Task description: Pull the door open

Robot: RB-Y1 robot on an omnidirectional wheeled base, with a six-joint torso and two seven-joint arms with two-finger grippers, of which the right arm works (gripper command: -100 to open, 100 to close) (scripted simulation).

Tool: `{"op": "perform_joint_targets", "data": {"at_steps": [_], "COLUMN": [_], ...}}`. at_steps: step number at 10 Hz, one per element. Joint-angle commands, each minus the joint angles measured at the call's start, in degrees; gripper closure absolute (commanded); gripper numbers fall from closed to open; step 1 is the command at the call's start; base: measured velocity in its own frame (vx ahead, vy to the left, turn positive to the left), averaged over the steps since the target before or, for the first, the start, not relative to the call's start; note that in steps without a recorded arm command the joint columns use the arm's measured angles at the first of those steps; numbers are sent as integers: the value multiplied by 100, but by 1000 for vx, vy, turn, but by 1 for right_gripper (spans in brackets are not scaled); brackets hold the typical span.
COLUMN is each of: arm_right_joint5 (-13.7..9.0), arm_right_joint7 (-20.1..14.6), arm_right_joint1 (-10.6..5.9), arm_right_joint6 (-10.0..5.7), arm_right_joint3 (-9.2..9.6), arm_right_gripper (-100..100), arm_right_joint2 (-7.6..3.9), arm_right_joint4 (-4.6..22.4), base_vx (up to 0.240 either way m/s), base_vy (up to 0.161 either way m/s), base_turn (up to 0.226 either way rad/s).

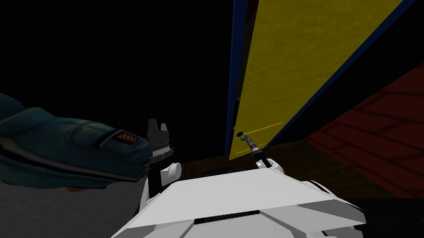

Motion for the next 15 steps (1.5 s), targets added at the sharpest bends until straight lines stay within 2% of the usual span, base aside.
{"op": "perform_joint_targets", "data": {"at_steps": [1, 4, 6, 7, 10, 11, 15], "arm_right_joint5": [53, 53, -85, -85, -85, -155, -155], "arm_right_joint7": [29, 29, -354, -447, -447, -685, -685], "arm_right_joint1": [-64, -64, -101, -101, -101, -121, -121], "arm_right_joint6": [-139, -139, -116, -116, -116, -104, -104], "arm_right_joint3": [110, 110, 225, 225, 225, 284, 284], "arm_right_gripper": [100, 100, 100, 100, 100, 100, 100], "arm_right_joint2": [159, 159, 159, 159, 159, 159, 159], "arm_right_joint4": [244, 280, 256, 142, 256, 262, 262], "base_vx": [2, 4, -29, -49, -12, -25, -10], "base_vy": [6, 3, -24, -25, 0, -12, -6], "base_turn": [0, -7, 30, 26, -7, 16, 5]}}
